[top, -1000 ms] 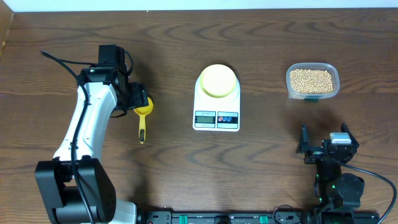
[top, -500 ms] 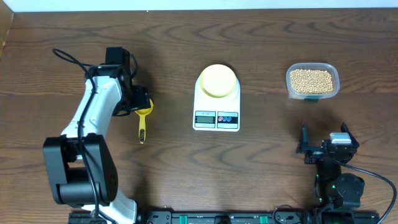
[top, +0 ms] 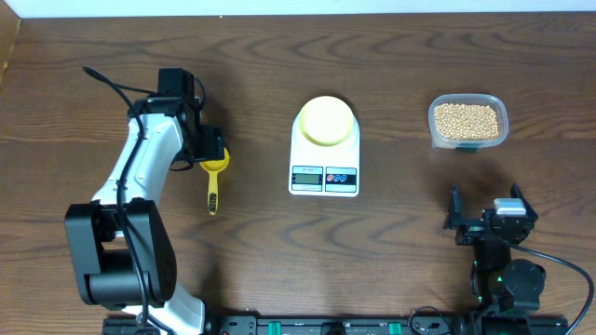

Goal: Scoop item into bowl and weigh 50g on scale
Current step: 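Lower the left gripper and close it on the yellow scoop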

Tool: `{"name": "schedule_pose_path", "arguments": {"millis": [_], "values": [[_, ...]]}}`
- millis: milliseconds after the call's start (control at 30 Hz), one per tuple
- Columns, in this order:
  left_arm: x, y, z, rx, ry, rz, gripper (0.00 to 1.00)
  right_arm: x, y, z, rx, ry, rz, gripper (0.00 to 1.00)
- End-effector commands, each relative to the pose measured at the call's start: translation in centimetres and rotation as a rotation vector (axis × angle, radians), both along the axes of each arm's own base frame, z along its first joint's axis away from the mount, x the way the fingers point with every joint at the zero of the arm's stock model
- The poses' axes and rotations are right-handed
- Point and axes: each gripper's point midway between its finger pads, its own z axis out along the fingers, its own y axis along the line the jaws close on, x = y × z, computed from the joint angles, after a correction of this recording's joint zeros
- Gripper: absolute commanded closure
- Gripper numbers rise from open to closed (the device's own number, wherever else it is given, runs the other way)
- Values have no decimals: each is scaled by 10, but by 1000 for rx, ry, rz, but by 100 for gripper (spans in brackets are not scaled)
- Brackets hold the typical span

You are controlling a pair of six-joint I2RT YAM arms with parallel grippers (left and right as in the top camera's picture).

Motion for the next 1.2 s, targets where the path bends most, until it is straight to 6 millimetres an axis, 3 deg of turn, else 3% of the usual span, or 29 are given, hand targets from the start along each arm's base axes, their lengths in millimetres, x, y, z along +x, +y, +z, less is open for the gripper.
{"name": "schedule_pose_path", "arguments": {"millis": [0, 233, 767, 1167], "values": [[-3, 4, -8, 24, 32, -91, 14, 0, -1, 0, 14, -3, -8, 1], [-2, 3, -7, 40, 38, -185, 14, 0, -1, 0, 14, -3, -8, 1], [4, 4, -6, 39, 8, -158, 14, 0, -1, 0, 14, -3, -8, 1], [6, 4, -21, 40, 34, -183, 14, 0, -1, 0, 14, -3, -8, 1]]}}
